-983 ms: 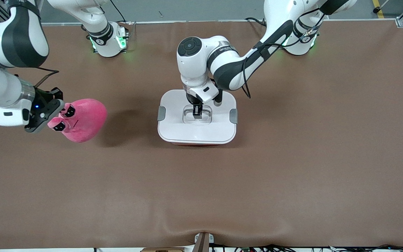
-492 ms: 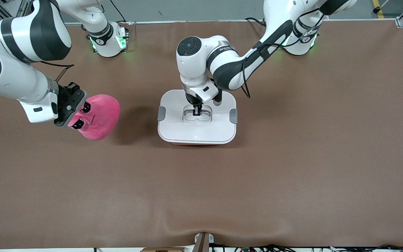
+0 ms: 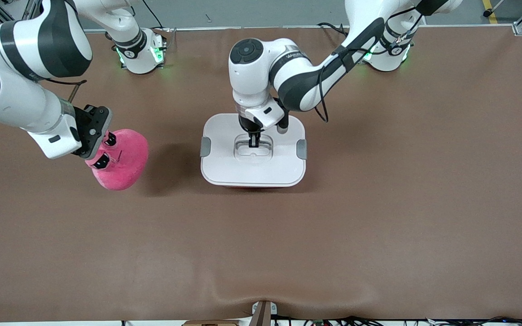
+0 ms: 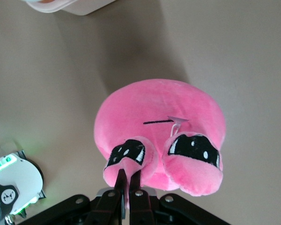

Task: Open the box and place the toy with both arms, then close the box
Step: 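Grasp the lid handle with the left gripper while the right gripper grasps the plush, then lift the lid off with the left gripper while the right gripper lifts the plush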

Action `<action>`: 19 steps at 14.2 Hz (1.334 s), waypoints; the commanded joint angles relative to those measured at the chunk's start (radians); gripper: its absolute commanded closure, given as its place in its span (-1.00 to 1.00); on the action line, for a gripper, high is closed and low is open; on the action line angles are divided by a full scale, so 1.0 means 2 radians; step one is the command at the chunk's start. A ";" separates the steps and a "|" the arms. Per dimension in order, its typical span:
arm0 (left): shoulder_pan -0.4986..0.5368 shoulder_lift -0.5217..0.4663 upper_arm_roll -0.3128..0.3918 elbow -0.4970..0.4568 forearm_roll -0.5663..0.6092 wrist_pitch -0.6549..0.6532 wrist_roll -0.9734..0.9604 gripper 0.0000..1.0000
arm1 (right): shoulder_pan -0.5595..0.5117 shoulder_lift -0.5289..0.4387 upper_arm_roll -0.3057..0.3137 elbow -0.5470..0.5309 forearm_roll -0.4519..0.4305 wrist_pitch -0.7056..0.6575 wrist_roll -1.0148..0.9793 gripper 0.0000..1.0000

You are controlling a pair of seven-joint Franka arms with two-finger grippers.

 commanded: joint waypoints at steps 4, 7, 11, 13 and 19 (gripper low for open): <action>0.069 -0.091 -0.001 -0.003 -0.082 -0.076 0.185 1.00 | 0.055 -0.006 -0.002 0.008 -0.005 0.015 -0.019 1.00; 0.140 -0.129 -0.001 -0.004 -0.138 -0.112 0.351 1.00 | 0.089 -0.009 -0.002 0.009 -0.002 0.035 -0.033 1.00; 0.225 -0.152 -0.001 -0.004 -0.174 -0.150 0.527 1.00 | 0.128 -0.015 -0.001 0.011 0.015 0.057 -0.033 1.00; 0.269 -0.159 -0.001 -0.003 -0.198 -0.166 0.614 1.00 | 0.164 -0.015 -0.002 0.022 0.009 0.066 -0.030 1.00; 0.333 -0.163 -0.001 -0.003 -0.221 -0.196 0.762 1.00 | 0.236 -0.009 -0.003 0.028 -0.024 0.102 -0.017 1.00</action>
